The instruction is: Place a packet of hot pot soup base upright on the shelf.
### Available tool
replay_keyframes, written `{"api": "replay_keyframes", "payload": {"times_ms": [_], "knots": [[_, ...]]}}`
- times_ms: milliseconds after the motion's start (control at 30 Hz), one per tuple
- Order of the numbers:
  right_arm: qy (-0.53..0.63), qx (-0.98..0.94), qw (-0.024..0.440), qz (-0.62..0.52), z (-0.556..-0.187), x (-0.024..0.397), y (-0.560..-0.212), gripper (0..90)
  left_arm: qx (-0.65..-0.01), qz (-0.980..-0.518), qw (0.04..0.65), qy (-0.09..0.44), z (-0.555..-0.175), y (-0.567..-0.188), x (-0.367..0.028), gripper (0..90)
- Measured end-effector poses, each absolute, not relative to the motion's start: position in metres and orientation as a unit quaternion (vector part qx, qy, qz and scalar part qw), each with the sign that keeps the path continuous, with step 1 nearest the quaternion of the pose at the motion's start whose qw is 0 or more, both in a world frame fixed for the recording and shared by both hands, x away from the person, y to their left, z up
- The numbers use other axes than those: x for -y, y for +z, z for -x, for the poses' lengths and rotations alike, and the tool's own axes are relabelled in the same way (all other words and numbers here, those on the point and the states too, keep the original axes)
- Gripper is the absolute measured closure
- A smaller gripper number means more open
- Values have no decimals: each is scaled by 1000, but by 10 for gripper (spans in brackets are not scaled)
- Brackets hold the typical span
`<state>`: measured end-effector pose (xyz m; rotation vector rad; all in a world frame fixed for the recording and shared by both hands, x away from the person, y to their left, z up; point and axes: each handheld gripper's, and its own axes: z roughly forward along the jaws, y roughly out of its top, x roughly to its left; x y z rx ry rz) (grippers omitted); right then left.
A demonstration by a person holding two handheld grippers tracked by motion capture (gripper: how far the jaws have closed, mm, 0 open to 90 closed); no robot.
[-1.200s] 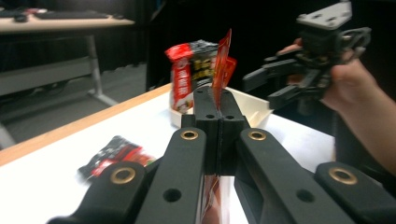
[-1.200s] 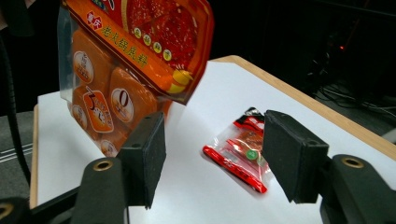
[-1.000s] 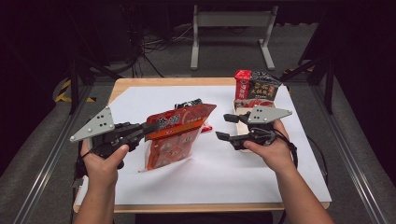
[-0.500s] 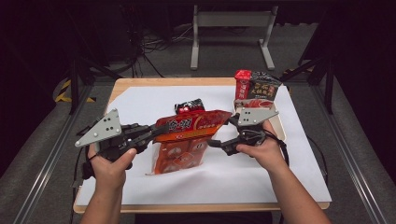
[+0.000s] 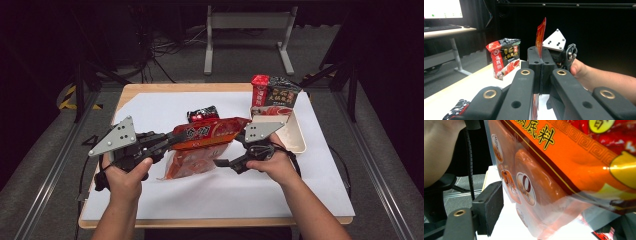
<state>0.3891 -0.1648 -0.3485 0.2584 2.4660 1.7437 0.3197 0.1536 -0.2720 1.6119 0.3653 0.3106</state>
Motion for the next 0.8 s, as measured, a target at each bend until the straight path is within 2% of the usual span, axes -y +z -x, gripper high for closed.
{"api": "replay_keyframes", "payload": {"times_ms": [333, 433, 533, 633, 800], "knots": [[573, -816, 52, -50, -392, 159, -358, 261, -148, -711, 675, 130, -319, -272, -150, 900], [575, -816, 40, -43, -390, 160, -357, 351, -148, -710, 676, 130, -319, -272, -152, 900], [567, -822, 40, -25, -388, 162, -355, 534, -153, -709, 676, 132, -320, -273, -154, 900], [562, -826, 37, -16, -385, 163, -352, 672, -155, -709, 675, 135, -321, -274, -155, 900], [548, -836, 29, -26, -379, 163, -347, 694, -161, -705, 678, 128, -324, -276, -157, 900]]}}
